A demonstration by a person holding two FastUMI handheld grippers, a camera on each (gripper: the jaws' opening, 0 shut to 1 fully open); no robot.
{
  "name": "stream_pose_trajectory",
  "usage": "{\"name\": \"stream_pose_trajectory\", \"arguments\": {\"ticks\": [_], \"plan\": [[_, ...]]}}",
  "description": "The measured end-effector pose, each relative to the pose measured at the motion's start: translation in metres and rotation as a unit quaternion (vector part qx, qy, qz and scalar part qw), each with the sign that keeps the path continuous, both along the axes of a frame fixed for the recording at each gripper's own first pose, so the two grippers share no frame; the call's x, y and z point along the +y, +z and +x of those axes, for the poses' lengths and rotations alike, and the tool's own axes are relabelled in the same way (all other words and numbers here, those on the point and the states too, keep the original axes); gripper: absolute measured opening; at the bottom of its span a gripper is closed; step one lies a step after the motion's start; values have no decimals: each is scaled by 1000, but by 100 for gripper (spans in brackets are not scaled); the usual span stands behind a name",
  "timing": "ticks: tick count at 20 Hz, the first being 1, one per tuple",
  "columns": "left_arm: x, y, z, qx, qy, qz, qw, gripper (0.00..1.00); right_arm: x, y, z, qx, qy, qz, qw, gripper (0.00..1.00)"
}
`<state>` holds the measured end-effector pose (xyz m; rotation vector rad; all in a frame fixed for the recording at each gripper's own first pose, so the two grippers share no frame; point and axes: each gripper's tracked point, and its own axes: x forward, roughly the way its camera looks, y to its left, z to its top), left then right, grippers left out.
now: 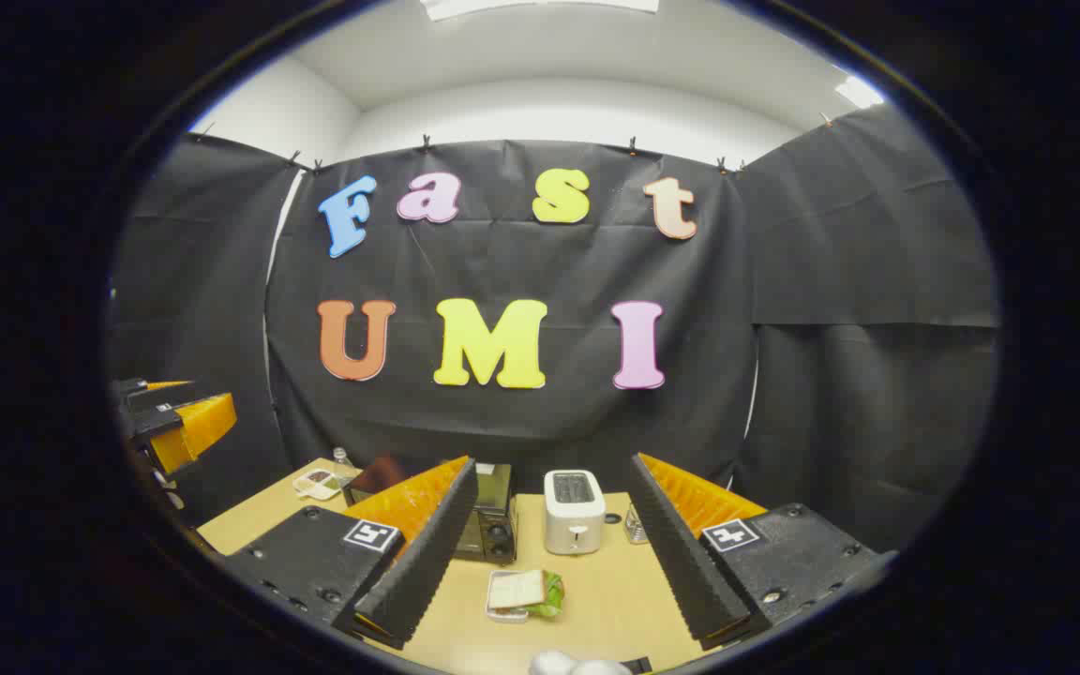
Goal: Open the electric oven with the left hand, put the food in, and close the electric oven.
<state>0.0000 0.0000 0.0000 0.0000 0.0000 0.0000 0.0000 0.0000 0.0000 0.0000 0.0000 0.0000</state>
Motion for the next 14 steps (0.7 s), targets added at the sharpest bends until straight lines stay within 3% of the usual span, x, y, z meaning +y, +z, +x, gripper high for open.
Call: {"name": "stream_pose_trajectory", "arguments": {"ticks": [1,2,6,7,8,13,14], "plan": [[0,0,1,2,1,-1,1000,92,0,0,1,-1,0,0,1000,100],[1,-1,2,3,2,-1,1000,92,0,1,3,0,1,-1,1000,95],[3,-3,6,5,7,3,1000,92,-1,1,11,-1,1,-4,1000,95],[3,-3,7,6,8,3,1000,92,-2,2,12,-2,0,-4,1000,100],[3,-2,7,5,7,2,1000,92,-3,3,14,-2,1,-5,1000,95],[-2,-7,20,6,2,3,1000,92,-7,2,19,-3,1,-6,1000,95],[-6,-13,24,11,-1,2,1000,92,-9,1,19,-3,0,-5,1000,100]]}}
